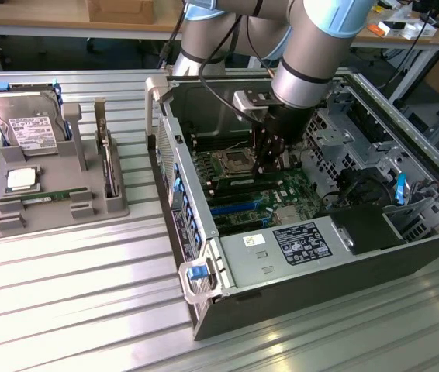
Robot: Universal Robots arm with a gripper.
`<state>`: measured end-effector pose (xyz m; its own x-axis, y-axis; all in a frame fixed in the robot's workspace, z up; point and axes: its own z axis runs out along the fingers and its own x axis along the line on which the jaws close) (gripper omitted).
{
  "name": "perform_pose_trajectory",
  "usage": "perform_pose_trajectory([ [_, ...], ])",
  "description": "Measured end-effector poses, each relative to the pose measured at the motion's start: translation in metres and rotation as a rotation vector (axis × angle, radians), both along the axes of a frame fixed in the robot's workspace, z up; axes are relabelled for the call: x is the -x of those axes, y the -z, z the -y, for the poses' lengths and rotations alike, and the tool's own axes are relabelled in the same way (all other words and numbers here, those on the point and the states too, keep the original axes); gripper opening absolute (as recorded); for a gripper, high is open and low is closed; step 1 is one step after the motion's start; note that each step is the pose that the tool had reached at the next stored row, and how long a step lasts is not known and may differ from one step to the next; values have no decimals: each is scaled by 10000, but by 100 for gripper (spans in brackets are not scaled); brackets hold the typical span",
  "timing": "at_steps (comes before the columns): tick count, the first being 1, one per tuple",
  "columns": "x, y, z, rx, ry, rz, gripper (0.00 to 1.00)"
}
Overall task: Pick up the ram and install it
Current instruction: 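Insert the ram into the slot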
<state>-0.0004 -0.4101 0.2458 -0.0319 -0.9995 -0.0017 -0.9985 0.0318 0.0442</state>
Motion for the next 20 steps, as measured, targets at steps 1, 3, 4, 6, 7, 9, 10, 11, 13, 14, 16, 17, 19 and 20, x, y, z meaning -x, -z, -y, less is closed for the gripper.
perform_pose_trajectory([
  [1,2,9,0,-2,-1,1,12],
  [3,3,31,-5,1,0,0,12],
  [4,2,39,-7,1,0,0,12],
  [6,3,49,-8,1,0,0,12],
  [7,3,52,-9,0,0,0,12],
  [9,3,59,-13,1,0,0,12],
  [10,3,61,-15,0,0,1,12],
  [11,3,63,-16,-1,0,1,12],
  [13,4,66,-23,1,0,0,12],
  [14,5,62,-24,2,0,0,12],
  [16,5,50,-23,-1,-23,1,12],
  [17,6,50,-22,0,-141,0,12],
  [19,5,50,-19,0,-375,1,12],
  [20,5,51,-11,1,-327,-1,12],
])
